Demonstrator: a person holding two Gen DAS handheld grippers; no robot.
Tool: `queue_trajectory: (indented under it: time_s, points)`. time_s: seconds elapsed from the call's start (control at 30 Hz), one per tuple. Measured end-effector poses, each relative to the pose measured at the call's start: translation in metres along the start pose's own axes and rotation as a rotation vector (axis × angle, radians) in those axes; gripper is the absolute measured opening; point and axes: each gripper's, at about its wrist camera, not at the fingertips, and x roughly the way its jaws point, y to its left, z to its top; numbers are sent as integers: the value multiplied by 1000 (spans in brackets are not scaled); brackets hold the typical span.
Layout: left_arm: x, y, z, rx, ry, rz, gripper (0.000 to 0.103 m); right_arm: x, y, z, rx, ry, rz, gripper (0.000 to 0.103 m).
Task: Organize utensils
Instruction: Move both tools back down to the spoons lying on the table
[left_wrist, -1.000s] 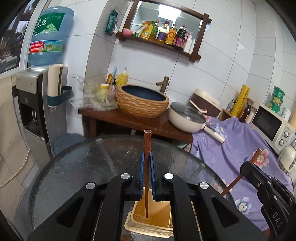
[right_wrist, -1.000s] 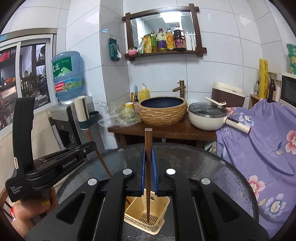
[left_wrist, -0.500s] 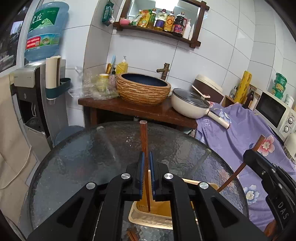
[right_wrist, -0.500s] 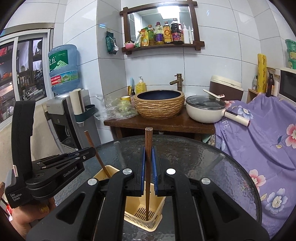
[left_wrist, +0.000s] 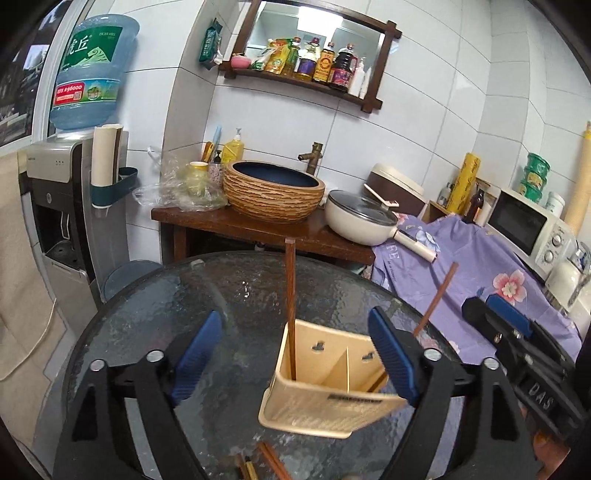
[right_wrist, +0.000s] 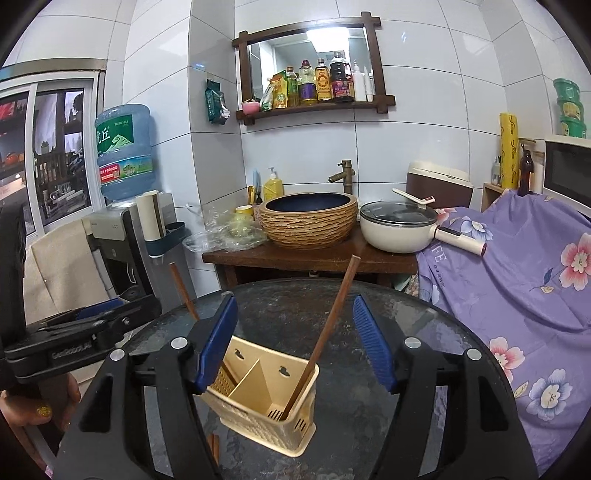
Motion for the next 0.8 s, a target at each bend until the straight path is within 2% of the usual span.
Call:
queue_trajectory:
  time_s: [0.13,0.27,0.43,0.5,0.6,0.67,0.8]
  points:
    - [-18,7,-21,44,17,8,90,-17,-1,-16,5,17,-9,66]
    - [-31,18,-47,54,60,12,90,-27,4,-49,-22,108,-11,66]
    - [-38,30,-95,119,169,46,88,-24,6,-95,-48,250,-10,66]
    - [-39,37,-115,117,227,41,83,-23,8,-117,-70,300,-24,65]
    - [-37,47,-145,93,316,36,68,-20,11,-145,-85,371,-26,66]
    - [-36,52,-163,63,365,44,62,-18,10,-162,-76,416,-28,65]
    - [-38,49,-190,54,426,31,61,-13,5,-182,-38,483,-19,65]
